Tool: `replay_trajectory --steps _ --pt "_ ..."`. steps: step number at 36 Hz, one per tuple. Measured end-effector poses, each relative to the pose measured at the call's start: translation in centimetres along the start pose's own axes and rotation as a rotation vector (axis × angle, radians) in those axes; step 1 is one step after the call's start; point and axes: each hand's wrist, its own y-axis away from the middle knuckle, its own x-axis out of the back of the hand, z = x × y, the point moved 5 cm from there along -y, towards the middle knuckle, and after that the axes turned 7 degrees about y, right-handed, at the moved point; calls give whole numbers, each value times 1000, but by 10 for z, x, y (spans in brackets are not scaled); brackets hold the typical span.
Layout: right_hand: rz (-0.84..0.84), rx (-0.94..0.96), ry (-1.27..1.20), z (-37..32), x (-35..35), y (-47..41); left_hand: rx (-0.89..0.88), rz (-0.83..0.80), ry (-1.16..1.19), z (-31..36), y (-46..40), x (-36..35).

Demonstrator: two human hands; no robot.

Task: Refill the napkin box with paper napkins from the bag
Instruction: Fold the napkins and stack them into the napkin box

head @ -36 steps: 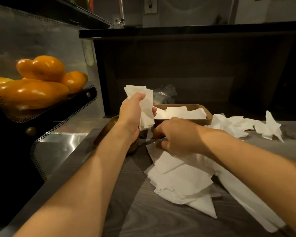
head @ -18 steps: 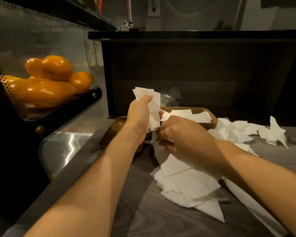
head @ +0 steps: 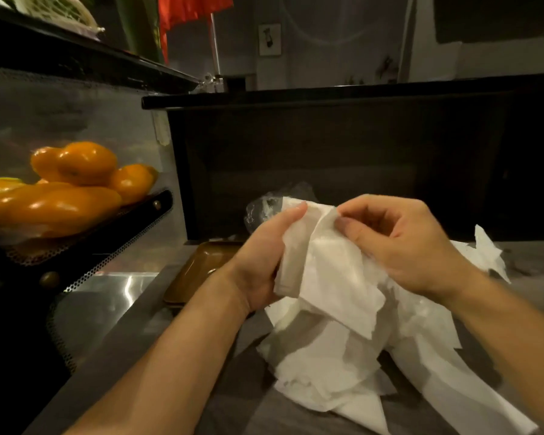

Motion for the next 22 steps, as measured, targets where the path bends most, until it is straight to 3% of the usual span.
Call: replay_trajectory --steps 4,12,16,22 --pt "84 -6 125 10 2 2 39 -50 -11 -8 -4 -7" --pt "-36 -30 -179 -3 12 8 81 -58 -117 -19 -6 -12" --pt "118 1 116 10 6 4 85 -55 -73 -21 -8 -15" --pt "215 99 316 12 0 4 79 -113 45 -25 -8 -27"
